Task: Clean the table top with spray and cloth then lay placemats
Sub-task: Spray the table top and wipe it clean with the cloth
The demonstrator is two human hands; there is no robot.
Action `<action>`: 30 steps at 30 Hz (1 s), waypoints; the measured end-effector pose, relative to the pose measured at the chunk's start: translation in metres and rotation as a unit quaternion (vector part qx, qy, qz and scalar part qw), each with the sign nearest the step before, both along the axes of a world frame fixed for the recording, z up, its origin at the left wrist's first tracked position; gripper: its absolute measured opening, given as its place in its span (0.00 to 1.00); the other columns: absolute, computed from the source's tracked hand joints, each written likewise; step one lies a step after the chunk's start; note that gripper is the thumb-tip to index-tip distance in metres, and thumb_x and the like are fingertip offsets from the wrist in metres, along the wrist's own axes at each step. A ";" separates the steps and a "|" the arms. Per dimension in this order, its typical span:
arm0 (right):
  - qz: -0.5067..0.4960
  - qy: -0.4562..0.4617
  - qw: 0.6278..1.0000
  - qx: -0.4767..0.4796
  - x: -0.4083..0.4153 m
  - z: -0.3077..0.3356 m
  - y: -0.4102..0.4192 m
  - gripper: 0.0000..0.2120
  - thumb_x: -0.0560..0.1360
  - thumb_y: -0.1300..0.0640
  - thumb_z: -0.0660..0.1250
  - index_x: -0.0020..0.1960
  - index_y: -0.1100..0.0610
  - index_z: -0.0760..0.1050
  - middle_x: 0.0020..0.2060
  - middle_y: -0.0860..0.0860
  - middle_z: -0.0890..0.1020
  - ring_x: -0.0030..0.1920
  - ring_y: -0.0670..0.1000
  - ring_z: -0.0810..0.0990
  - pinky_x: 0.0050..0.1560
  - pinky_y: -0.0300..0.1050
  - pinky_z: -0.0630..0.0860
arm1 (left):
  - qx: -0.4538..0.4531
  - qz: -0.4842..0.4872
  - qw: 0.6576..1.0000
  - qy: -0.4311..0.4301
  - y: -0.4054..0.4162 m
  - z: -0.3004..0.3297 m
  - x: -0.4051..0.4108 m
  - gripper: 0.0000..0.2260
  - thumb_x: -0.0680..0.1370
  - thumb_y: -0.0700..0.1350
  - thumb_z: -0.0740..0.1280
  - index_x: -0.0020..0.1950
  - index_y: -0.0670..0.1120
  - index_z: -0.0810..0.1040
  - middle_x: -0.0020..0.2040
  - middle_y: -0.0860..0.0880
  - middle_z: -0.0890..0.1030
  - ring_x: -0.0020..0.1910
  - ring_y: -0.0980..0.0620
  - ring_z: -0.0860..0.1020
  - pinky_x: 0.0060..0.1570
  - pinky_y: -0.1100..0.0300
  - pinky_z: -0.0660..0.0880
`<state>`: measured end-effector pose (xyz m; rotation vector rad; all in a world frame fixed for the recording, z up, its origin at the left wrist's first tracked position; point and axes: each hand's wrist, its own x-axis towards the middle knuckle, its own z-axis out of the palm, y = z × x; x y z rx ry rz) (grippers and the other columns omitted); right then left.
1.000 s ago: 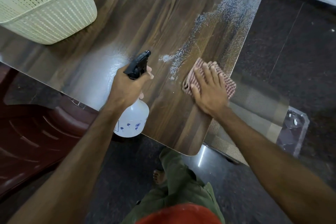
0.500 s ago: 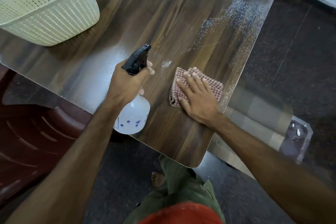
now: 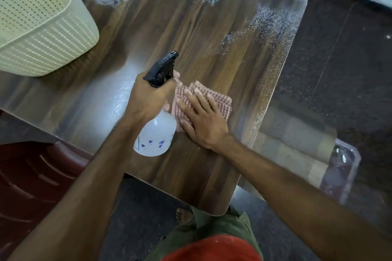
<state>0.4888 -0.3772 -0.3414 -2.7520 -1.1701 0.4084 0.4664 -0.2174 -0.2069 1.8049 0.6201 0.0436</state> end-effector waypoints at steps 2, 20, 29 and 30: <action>-0.016 0.007 1.000 0.004 -0.006 -0.003 -0.038 0.28 0.82 0.39 0.47 0.80 0.46 0.54 0.80 0.52 0.55 0.80 0.56 0.50 0.78 0.59 0.47 | 0.000 -0.013 1.000 -0.002 -0.002 0.004 0.009 0.04 0.77 0.40 0.70 0.50 0.47 0.81 0.49 0.44 0.85 0.19 0.54 0.71 0.33 0.60 0.74; -0.098 0.005 0.995 0.001 -0.001 -0.003 -0.096 0.29 0.82 0.37 0.46 0.80 0.45 0.54 0.80 0.52 0.54 0.80 0.55 0.50 0.79 0.57 0.45 | 0.000 -0.063 0.998 0.010 -0.039 0.012 0.047 0.05 0.77 0.40 0.69 0.53 0.43 0.81 0.48 0.45 0.85 0.20 0.53 0.72 0.30 0.60 0.74; -0.230 -0.023 0.973 -0.016 0.150 0.001 -0.069 0.31 0.82 0.38 0.45 0.81 0.49 0.48 0.81 0.55 0.49 0.80 0.58 0.46 0.78 0.61 0.42 | -0.007 -0.049 0.999 0.014 -0.034 0.005 0.058 0.04 0.77 0.40 0.69 0.51 0.44 0.81 0.49 0.41 0.84 0.21 0.54 0.72 0.26 0.63 0.73; -0.220 -0.022 0.975 -0.021 0.152 0.002 -0.056 0.31 0.82 0.38 0.44 0.81 0.49 0.47 0.81 0.55 0.48 0.80 0.59 0.45 0.78 0.62 0.42 | -0.008 -0.049 0.999 0.012 -0.034 0.005 0.060 0.04 0.77 0.40 0.69 0.51 0.45 0.81 0.49 0.40 0.84 0.21 0.54 0.72 0.27 0.63 0.73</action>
